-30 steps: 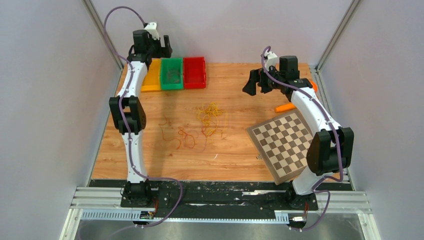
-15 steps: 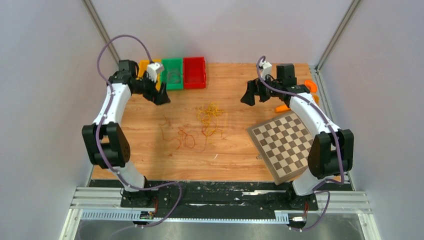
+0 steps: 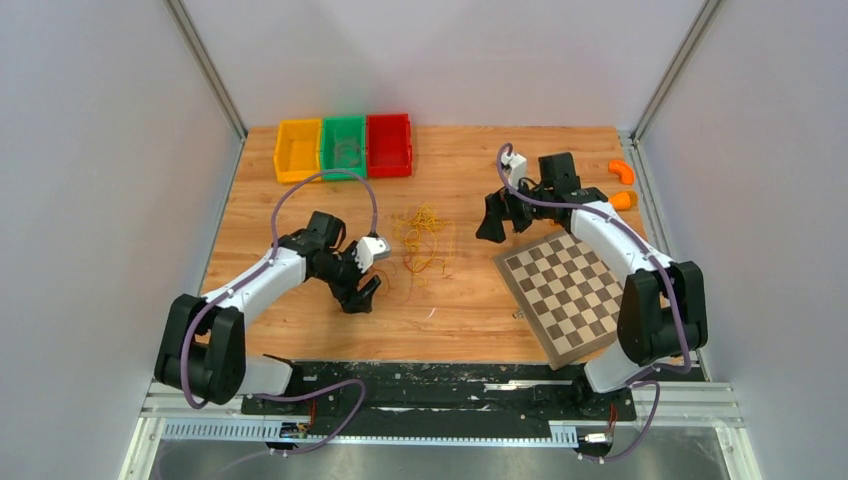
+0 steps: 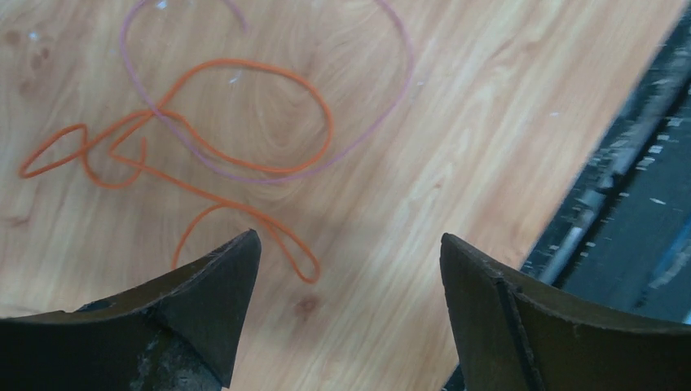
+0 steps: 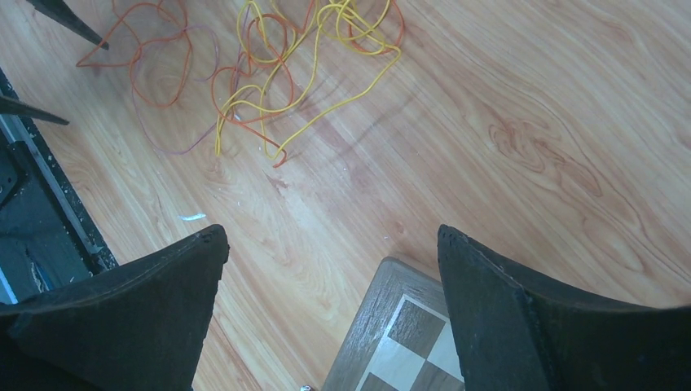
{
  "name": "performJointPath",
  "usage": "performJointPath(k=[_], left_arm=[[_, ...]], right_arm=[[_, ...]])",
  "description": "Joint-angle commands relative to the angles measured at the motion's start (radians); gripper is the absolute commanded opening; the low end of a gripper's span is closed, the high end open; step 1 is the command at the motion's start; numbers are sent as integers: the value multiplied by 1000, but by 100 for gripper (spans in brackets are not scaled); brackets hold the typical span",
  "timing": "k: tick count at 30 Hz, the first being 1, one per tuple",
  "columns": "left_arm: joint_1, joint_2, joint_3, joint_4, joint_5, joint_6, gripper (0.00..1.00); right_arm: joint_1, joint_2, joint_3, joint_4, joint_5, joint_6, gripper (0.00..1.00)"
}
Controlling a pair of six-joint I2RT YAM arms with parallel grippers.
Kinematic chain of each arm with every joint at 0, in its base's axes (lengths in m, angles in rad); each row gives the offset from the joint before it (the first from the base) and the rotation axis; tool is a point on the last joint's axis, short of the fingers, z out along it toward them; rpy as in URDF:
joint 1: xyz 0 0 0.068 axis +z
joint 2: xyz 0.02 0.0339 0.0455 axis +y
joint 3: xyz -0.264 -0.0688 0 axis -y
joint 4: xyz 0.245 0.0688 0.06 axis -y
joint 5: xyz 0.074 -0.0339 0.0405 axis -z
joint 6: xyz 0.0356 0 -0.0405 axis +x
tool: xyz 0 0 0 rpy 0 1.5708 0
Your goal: Untangle the cables
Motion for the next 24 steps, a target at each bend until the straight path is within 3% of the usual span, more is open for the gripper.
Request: performJointPath(k=[1,2,4,5,6,7,9,13,18,24], left_arm=[[-25,9,-13,206,-233,-153,80],[-25,22,-10,209,-250,-166,75],[-26,23,2,217,-292,-173,56],[-25,18,15,214,-313,-173,38],[-23,0,42,204,-318,-167,29],[-19,-13,61,177,-310,-163,11],[32,-59,141,115,-247,-168,0],[171,-94,408,-32,-69,-201,0],[315,-3,819,-140,18,-222,0],[420,143,1149,-71,73,-390,0]], right_arm=[[2,-56,-1,22,-14,-31,98],[1,-60,-2,23,-12,-31,98],[2,-67,-5,23,-9,-29,98],[1,-70,-6,24,-8,-29,98],[2,-73,-7,24,-7,-30,98],[2,-76,-7,24,-4,-31,98],[3,-81,-5,24,2,-34,98],[2,-78,9,23,5,-35,98],[2,-59,38,24,1,-33,97],[2,-38,61,23,-6,-31,97]])
